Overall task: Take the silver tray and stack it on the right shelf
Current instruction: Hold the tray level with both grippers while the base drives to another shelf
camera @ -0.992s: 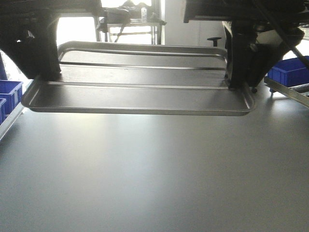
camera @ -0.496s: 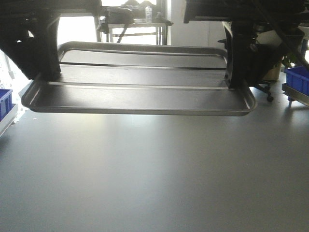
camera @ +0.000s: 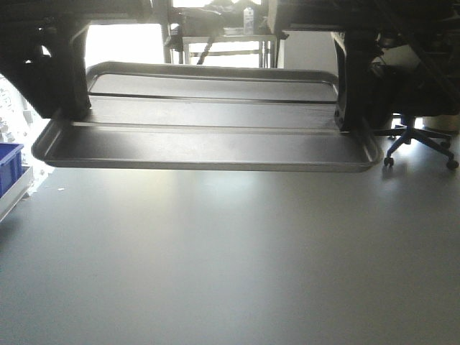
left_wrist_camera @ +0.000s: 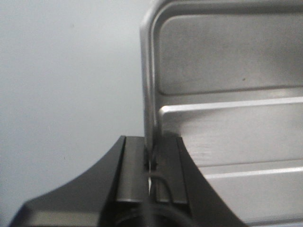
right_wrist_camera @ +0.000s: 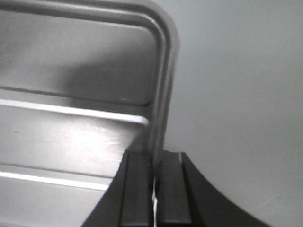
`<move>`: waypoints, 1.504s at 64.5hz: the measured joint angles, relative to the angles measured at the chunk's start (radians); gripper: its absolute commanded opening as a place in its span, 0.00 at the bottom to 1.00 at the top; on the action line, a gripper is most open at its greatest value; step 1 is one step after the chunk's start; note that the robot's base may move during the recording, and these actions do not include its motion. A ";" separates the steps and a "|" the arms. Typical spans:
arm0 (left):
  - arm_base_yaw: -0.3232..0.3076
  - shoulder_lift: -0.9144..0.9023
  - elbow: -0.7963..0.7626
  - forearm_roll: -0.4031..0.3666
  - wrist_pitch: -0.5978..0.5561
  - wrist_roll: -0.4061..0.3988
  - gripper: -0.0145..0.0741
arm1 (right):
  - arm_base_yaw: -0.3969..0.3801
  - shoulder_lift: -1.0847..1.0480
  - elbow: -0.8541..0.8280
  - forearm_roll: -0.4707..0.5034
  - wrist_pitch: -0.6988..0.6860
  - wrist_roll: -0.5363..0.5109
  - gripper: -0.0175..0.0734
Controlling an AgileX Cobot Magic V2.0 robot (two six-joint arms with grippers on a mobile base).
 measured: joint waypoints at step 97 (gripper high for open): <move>0.000 0.000 0.000 -0.030 0.005 0.000 0.06 | 0.000 0.000 0.000 -0.005 0.010 0.000 0.25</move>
